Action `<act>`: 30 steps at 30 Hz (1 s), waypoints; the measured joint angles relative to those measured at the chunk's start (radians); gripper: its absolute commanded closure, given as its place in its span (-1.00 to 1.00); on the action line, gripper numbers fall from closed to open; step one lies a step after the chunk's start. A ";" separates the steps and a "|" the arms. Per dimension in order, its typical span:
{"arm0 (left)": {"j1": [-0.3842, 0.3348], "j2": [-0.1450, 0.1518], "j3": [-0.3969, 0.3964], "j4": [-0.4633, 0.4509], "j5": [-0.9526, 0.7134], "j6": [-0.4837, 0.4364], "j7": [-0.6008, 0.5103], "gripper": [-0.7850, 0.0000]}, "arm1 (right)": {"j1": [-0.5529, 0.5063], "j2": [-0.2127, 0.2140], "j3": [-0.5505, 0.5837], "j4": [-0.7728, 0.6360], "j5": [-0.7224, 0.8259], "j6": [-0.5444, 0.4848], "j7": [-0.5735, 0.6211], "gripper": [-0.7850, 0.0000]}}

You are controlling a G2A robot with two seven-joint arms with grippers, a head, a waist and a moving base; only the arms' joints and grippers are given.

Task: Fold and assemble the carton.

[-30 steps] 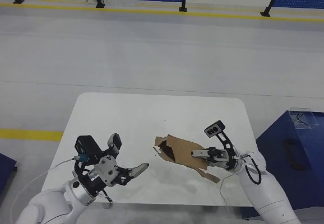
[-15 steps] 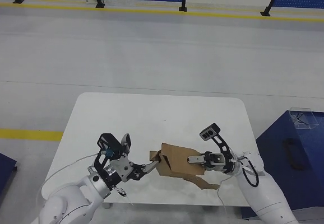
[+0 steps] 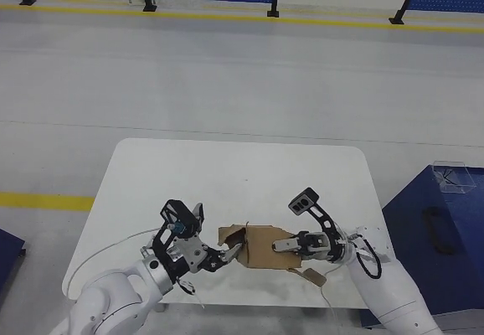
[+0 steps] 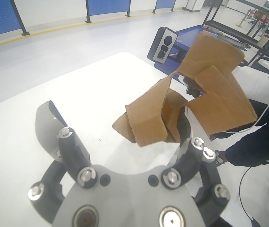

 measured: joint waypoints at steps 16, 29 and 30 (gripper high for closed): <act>-0.001 -0.002 -0.005 0.010 -0.013 -0.021 -0.004 -1.00 | 0.011 -0.014 -0.034 0.021 0.018 0.009 -0.034 1.00; 0.080 0.007 -0.270 -0.014 -0.233 -0.010 0.175 -1.00 | 0.020 -0.033 -0.029 0.084 0.351 0.273 -0.001 1.00; 0.088 0.009 -0.288 -0.014 -0.239 -0.014 0.174 -1.00 | 0.026 -0.037 -0.034 0.098 0.384 0.305 0.009 1.00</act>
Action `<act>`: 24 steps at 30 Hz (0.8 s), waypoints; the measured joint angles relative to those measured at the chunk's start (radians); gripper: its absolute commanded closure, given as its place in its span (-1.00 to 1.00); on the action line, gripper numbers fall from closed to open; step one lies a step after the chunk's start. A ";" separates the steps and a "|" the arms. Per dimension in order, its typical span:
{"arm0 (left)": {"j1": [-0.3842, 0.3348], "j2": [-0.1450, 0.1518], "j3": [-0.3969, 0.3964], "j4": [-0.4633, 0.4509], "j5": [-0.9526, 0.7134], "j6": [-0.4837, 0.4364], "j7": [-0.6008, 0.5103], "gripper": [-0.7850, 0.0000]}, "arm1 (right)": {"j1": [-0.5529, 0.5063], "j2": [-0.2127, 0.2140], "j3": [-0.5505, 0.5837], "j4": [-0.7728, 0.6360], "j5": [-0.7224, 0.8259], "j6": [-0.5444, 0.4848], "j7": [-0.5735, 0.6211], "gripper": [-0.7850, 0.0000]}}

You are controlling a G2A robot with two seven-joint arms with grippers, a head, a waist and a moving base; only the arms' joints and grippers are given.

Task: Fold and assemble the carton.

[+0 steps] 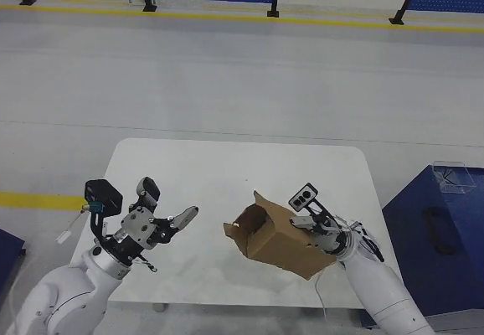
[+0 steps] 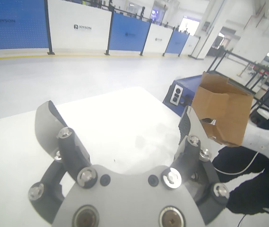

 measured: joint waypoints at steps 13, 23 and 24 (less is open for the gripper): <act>0.043 0.005 0.024 -0.047 0.056 -0.118 -0.041 -1.00 | 0.032 -0.023 -0.054 0.048 0.068 0.130 0.018 1.00; 0.070 0.004 0.006 -0.103 0.011 -0.163 0.010 -1.00 | 0.018 -0.026 -0.079 0.033 0.007 0.096 0.018 1.00; 0.075 0.004 0.005 -0.109 0.015 -0.164 0.008 -1.00 | 0.017 -0.026 -0.081 0.031 0.002 0.095 0.018 1.00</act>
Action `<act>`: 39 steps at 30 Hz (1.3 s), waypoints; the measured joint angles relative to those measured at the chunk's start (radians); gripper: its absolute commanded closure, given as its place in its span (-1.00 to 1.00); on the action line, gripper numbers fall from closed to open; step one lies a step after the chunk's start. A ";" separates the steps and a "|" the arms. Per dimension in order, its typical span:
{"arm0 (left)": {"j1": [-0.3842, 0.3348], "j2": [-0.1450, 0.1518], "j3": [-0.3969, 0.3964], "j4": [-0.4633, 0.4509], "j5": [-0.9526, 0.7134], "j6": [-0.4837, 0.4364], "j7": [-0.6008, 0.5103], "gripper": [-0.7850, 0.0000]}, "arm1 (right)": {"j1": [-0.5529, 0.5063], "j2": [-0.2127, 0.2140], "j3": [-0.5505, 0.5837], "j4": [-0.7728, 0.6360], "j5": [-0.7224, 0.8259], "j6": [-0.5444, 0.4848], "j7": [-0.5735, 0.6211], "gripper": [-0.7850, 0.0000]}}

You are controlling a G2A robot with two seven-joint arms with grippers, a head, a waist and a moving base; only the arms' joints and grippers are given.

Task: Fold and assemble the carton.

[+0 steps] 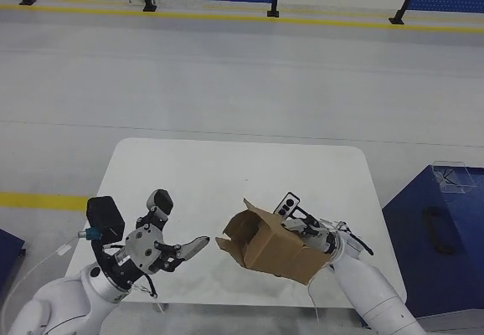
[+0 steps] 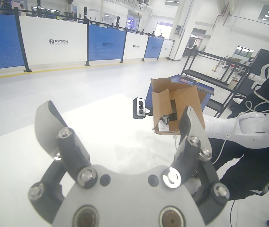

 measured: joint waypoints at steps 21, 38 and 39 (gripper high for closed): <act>-0.060 -0.009 0.119 0.044 0.160 0.138 -0.115 -1.00 | -0.062 0.031 -0.008 -0.131 -0.048 0.017 0.000 1.00; 0.027 -0.004 0.008 0.024 0.064 0.060 -0.046 -1.00 | -0.049 0.045 0.034 -0.109 0.018 -0.049 0.000 1.00; 0.032 -0.003 0.007 0.023 0.066 0.045 -0.049 -1.00 | -0.048 0.045 0.033 -0.108 0.013 -0.057 0.000 1.00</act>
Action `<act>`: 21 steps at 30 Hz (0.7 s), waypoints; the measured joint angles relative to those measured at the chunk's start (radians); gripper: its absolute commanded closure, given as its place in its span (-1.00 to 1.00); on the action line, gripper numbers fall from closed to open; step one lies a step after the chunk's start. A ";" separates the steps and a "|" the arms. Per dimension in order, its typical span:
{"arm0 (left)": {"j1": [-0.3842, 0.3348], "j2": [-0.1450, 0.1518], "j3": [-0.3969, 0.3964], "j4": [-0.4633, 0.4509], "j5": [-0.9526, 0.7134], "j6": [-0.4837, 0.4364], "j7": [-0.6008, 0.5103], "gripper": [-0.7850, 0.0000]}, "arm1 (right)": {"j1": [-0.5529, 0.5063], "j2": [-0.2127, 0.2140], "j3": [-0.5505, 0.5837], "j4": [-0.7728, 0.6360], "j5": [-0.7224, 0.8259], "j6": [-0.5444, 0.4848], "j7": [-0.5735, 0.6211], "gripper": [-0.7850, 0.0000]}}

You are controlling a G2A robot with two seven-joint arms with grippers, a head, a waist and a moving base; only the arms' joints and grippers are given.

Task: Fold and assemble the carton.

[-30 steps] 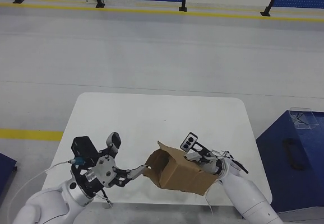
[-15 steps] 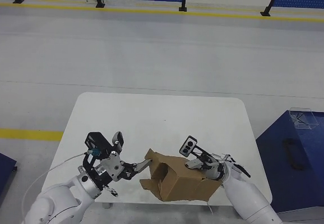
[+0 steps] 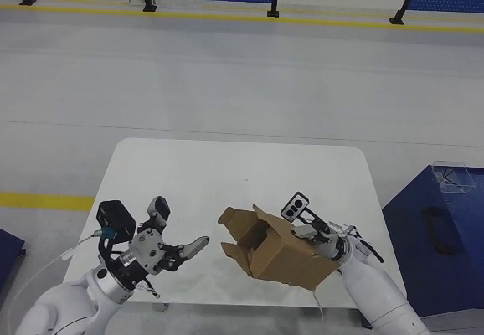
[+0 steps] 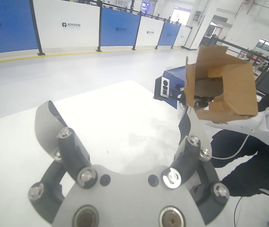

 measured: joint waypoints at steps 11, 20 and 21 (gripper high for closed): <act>0.005 0.004 0.027 -0.024 0.007 -0.057 -0.054 -1.00 | 0.014 -0.001 -0.038 0.006 -0.039 -0.050 0.000 1.00; -0.036 0.004 0.087 -0.016 0.052 -0.047 -0.128 -1.00 | 0.020 0.005 -0.073 -0.010 -0.096 -0.086 0.000 1.00; -0.041 0.004 0.096 -0.013 0.057 -0.045 -0.136 -1.00 | 0.020 0.006 -0.076 -0.012 -0.103 -0.091 0.000 1.00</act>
